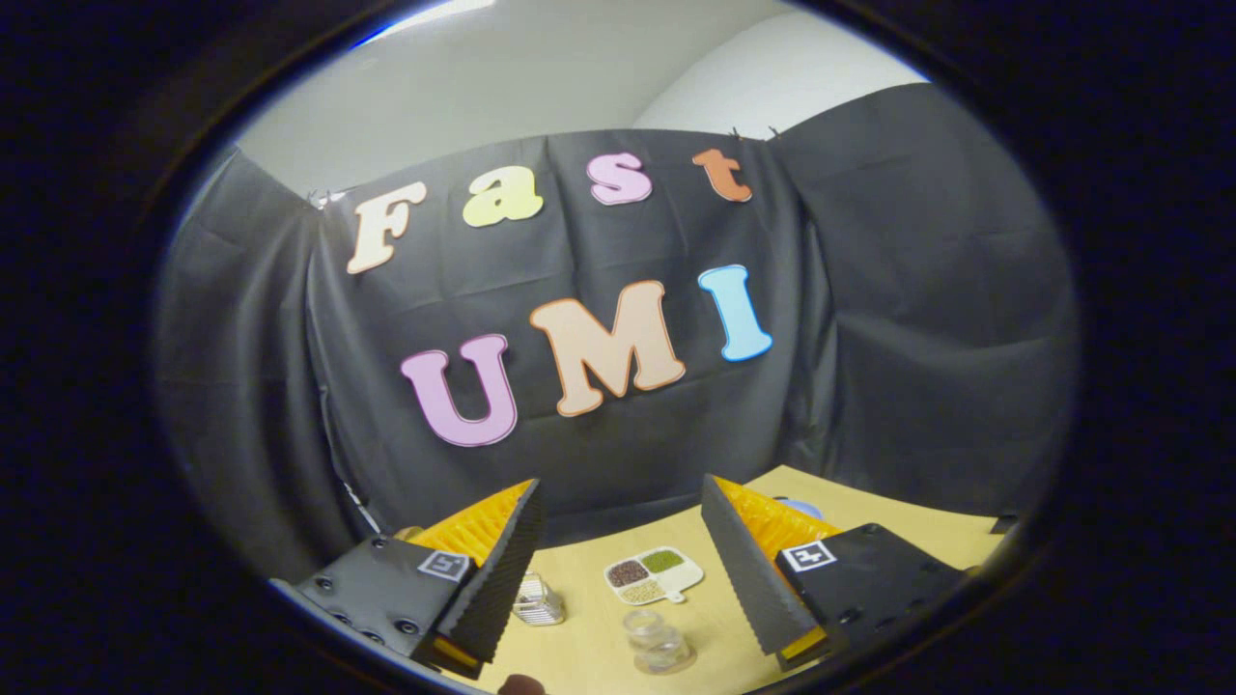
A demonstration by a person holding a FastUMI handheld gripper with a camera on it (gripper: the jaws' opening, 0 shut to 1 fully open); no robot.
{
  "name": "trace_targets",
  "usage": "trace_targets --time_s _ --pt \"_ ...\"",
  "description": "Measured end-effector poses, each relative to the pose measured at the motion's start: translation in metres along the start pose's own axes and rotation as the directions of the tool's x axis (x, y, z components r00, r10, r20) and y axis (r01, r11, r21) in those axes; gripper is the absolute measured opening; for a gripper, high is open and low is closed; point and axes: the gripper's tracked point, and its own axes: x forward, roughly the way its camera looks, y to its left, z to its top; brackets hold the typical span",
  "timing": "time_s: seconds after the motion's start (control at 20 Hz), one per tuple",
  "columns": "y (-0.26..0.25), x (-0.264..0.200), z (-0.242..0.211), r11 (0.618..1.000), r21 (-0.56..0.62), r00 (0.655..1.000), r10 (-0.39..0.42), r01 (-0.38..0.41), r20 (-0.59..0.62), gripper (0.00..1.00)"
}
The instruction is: Take the bottle from table, then pour the juice into the cup, finally place the bottle on the coaster
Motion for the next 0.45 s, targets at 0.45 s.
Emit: trace_targets --time_s 0.45 --pt "-0.002 -0.022 0.024 0.999 -0.004 0.999 0.044 -0.044 0.024 1.0"
